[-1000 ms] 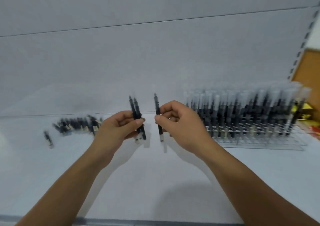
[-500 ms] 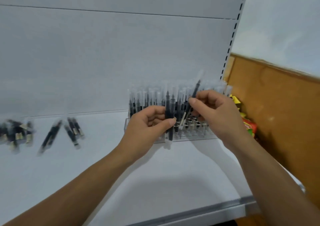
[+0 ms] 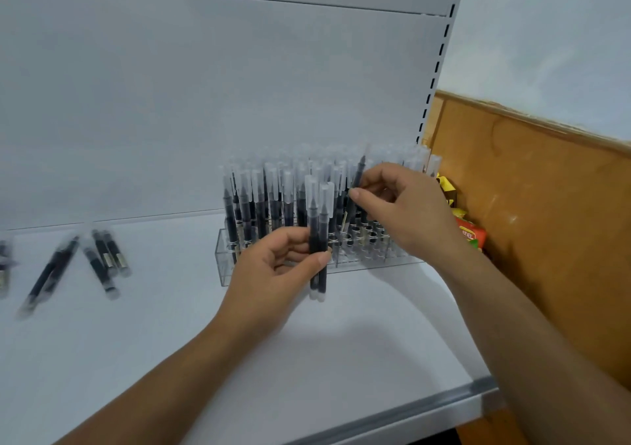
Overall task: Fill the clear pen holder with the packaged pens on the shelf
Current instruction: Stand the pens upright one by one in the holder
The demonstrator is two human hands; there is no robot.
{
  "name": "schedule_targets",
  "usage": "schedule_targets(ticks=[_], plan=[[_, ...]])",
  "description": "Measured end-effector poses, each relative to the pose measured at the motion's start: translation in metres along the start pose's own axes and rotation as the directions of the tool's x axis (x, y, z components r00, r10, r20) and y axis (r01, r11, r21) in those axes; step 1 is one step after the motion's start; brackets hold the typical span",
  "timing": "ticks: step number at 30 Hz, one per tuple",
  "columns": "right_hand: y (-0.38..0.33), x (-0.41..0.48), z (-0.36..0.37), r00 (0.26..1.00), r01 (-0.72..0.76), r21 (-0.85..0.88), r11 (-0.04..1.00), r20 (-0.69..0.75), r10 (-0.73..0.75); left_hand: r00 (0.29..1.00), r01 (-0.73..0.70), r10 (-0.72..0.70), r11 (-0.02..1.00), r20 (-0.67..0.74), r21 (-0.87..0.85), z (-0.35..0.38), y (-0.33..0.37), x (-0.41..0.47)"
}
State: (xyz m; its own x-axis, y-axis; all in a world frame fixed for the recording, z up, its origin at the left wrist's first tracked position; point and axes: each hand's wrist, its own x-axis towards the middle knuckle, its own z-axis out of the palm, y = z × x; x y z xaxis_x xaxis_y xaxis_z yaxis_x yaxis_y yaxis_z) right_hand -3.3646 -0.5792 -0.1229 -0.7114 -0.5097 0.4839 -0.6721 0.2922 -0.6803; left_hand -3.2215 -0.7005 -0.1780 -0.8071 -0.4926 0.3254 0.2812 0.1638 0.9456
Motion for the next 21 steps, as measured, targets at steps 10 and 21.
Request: schedule_targets(ticks=[10,21], plan=[[0.004,-0.004,0.009,0.985,-0.031,-0.225,0.974,0.160,0.068,1.000,0.017,-0.017,1.000,0.022,-0.019,0.001,-0.002,0.000],[-0.008,-0.038,-0.002,0.952,-0.091,0.236,0.968,0.306,0.015,0.999,0.022,-0.022,1.000,0.050,0.013,0.000,-0.003,0.000]])
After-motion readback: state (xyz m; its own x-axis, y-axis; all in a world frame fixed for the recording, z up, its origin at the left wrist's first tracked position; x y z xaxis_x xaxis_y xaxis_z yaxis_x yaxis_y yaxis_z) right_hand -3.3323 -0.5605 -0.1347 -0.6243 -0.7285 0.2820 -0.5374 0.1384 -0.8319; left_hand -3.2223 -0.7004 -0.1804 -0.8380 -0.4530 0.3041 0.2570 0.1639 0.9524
